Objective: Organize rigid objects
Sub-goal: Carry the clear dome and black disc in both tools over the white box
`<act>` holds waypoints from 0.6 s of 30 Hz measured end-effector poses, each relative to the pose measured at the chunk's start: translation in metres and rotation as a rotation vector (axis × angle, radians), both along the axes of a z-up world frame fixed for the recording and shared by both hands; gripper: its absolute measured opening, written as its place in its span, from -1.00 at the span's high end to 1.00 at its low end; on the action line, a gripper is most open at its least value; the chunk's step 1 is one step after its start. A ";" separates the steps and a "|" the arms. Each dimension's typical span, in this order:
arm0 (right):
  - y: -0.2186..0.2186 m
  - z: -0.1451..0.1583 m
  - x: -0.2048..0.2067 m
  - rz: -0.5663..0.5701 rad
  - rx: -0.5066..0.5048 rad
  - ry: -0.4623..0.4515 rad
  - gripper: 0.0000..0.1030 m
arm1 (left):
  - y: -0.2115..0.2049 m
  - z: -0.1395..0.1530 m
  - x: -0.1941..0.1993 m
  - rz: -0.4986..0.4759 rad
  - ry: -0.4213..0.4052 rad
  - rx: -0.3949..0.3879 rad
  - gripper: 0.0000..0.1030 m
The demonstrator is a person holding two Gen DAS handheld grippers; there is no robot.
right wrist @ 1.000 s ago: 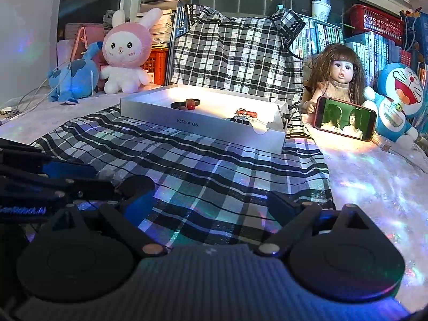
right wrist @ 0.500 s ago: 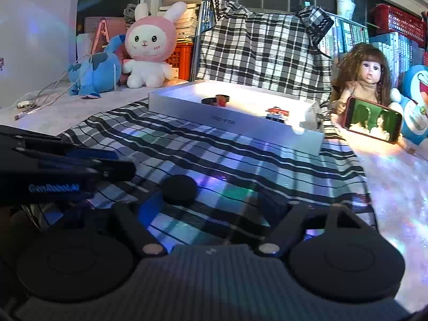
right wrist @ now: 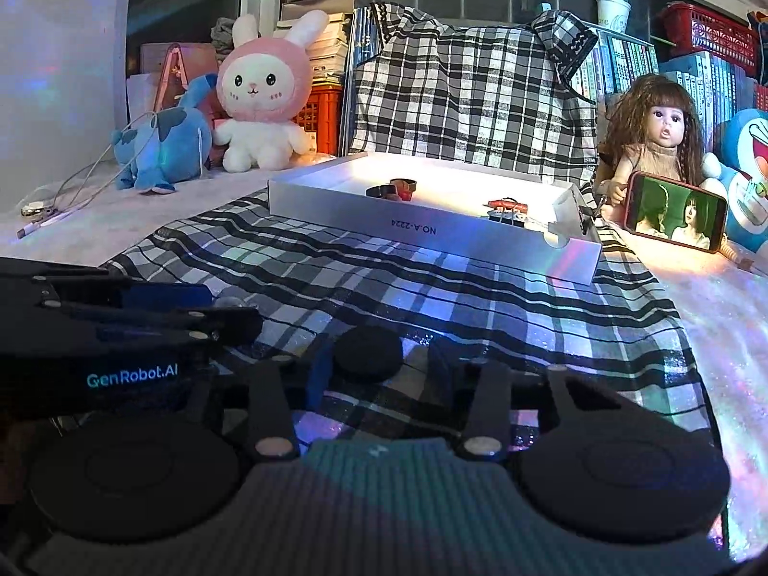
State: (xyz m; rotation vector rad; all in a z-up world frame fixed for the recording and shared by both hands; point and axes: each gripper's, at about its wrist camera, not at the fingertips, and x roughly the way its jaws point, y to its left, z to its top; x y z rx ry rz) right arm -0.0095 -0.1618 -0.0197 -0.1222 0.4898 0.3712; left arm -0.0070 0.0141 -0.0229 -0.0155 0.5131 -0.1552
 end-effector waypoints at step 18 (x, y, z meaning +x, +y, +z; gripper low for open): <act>-0.013 0.013 0.006 -0.083 0.046 -0.014 0.28 | -0.010 0.020 0.014 -0.019 -0.001 -0.047 0.48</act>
